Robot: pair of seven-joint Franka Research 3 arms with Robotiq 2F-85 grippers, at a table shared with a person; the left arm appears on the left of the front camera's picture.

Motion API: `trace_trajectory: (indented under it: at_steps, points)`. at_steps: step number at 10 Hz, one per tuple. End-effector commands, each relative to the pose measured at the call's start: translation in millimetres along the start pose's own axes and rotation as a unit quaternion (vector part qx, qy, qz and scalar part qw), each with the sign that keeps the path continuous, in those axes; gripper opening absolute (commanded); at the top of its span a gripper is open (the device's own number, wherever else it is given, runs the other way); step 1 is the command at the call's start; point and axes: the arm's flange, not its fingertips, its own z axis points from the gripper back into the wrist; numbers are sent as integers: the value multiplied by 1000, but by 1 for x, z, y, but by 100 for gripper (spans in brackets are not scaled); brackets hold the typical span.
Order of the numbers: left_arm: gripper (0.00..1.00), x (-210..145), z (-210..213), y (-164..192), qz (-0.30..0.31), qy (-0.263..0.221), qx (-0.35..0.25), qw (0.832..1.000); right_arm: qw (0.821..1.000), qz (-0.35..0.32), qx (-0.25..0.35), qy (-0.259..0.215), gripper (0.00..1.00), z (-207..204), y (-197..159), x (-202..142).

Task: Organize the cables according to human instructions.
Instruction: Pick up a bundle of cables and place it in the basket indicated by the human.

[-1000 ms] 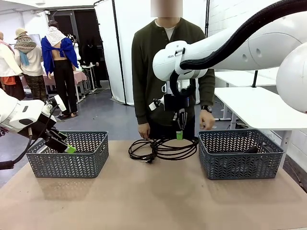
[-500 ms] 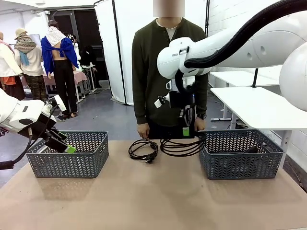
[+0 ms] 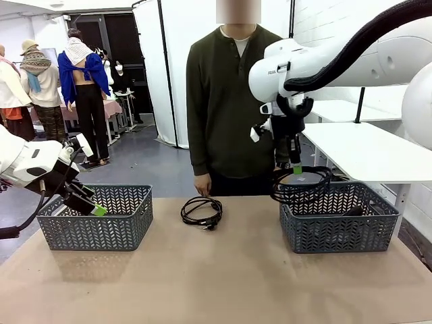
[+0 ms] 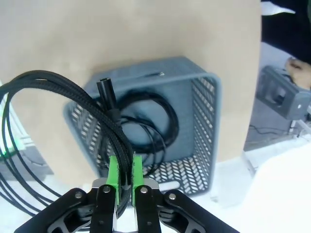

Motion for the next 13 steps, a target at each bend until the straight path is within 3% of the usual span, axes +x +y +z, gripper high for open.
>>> trace_trajectory:
  at_steps: [1,4,10,13]
  points:
    - [100,-2,-1,3,2,-3,-2,1000,999,33,-32,1,0,-2,-21,-9]
    - [100,-2,-1,3,2,-3,-2,1000,998,40,-49,-12,0,-17,-45,-30]
    - [100,-2,-1,3,2,-3,-2,1000,995,54,-20,-81,0,-38,-74,-58]
    - [100,-2,-1,3,2,-3,-2,1000,994,53,-19,-89,0,-46,-86,-66]
